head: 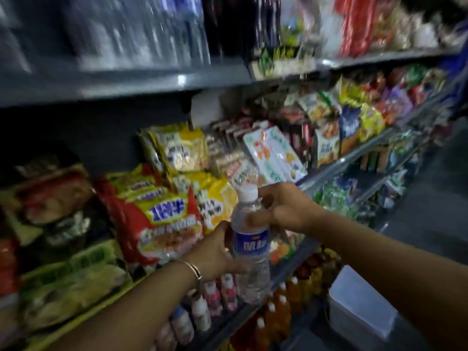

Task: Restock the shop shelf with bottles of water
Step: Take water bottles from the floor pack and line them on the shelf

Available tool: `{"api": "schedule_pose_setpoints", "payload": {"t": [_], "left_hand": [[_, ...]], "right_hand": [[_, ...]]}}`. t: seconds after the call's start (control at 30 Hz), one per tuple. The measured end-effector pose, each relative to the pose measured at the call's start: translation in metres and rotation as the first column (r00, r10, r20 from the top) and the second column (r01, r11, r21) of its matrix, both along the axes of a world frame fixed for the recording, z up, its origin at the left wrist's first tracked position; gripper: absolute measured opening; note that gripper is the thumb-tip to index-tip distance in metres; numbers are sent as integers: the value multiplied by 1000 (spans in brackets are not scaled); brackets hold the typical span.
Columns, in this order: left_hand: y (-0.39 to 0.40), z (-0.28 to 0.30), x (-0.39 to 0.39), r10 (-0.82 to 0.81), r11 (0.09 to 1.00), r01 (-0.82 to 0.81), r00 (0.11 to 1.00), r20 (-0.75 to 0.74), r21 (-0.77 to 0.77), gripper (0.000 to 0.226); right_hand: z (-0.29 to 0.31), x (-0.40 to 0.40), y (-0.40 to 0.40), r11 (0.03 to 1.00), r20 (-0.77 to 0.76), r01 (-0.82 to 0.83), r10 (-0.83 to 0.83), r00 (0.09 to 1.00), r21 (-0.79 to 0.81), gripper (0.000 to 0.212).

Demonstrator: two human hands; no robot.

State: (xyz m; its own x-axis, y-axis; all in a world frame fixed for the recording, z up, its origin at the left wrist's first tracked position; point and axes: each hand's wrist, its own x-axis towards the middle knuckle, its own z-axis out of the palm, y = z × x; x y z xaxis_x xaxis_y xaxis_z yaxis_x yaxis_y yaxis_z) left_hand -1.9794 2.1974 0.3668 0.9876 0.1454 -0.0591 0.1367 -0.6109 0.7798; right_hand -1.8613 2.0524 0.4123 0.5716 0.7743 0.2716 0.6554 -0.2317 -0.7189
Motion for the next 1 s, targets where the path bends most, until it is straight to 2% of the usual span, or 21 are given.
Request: {"api": "schedule_pose_setpoints", "payload": {"t": [0.07,0.13,0.2,0.3,0.4,0.53,0.6,0.7,0.8,0.9,1.0], "left_hand": [[2,49,-4,34,998,-37,997,62,48,82],[3,95,-6,94,992,-105,984,153,70,72],[4,141,-6,138,987,-153,962,234,48,66],[8,201,-4,170,982,-186,928,333,16,72],[11,252,1,233,963,-267,880,413,26,62],[13,307,16,280,949,-315,838,468,-4,36],[13,326,24,301,944,-330,824,479,-26,35],[19,344,34,350,918,-396,795,496,-13,36],[32,353,43,414,861,-505,769,487,65,47],[47,351,54,454,815,-564,765,457,135,38],[58,345,66,493,805,-586,748,444,94,26]], "right_hand": [[61,-2,1,995,-19,2,0,1000,97,12],[115,-3,4,980,-66,-25,39,997,198,20],[165,-5,8,960,-67,-75,96,993,268,23],[224,0,17,930,-65,-142,174,983,339,22],[270,13,25,918,-40,-206,232,972,338,37],[318,31,33,925,8,-317,322,947,208,55],[336,43,42,915,10,-331,338,941,230,56],[355,61,61,901,10,-327,339,941,285,42],[364,79,88,899,1,-309,325,946,310,45],[368,95,115,889,-4,-306,327,945,341,45],[370,108,137,884,-13,-301,327,945,358,46]]}}
